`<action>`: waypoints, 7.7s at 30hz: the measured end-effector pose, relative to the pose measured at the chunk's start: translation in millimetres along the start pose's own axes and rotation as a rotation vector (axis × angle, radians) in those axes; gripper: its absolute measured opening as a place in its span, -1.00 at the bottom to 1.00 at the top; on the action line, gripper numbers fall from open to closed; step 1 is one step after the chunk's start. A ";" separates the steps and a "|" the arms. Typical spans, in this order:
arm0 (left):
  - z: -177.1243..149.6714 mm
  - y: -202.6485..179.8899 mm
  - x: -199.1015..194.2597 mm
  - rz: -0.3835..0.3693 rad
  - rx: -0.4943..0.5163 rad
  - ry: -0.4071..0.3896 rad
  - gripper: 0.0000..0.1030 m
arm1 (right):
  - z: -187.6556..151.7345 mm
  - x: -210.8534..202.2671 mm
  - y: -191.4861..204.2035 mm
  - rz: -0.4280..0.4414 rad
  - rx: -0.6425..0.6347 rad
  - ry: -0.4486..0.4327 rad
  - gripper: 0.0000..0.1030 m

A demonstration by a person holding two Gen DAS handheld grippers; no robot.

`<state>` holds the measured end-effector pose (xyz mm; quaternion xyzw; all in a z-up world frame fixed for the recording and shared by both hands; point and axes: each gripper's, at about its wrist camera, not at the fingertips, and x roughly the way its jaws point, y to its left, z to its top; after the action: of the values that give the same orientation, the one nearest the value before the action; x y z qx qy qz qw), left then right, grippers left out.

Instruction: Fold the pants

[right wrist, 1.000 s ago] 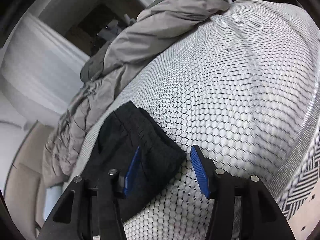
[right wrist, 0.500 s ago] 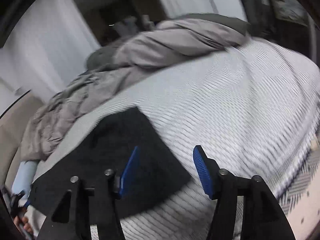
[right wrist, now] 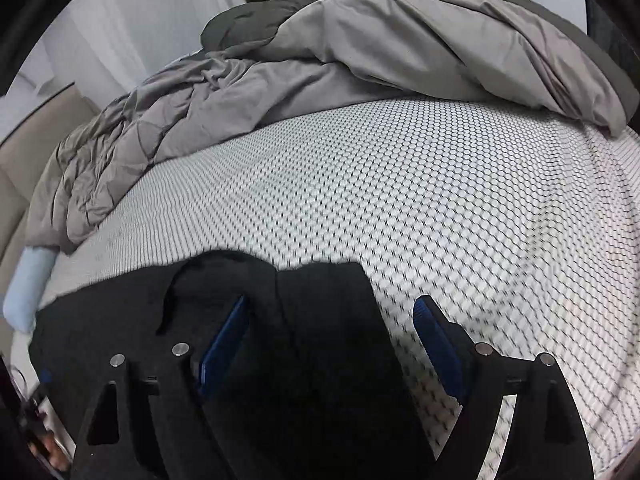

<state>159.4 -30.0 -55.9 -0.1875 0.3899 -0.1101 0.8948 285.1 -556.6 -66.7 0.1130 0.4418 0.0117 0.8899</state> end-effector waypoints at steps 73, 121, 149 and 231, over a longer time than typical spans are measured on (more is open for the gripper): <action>13.8 -75.6 103.5 0.023 0.432 0.318 0.98 | -94.9 -7.6 92.0 -0.410 -0.392 -0.015 0.94; 83.4 -36.0 163.8 0.175 0.312 0.286 0.98 | -34.8 57.3 120.7 -0.115 -0.422 0.130 0.95; 95.1 -48.8 192.6 0.195 0.314 0.268 0.99 | -32.4 79.3 183.5 -0.126 -0.517 0.096 0.23; 5.2 82.1 -38.0 0.308 0.167 0.051 0.26 | -83.4 10.8 122.8 -0.095 -0.493 0.110 0.49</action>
<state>141.9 58.7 -62.3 -0.0480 0.4262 -0.0086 0.9033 235.6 -419.8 -98.0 -0.1291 0.4782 0.0835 0.8647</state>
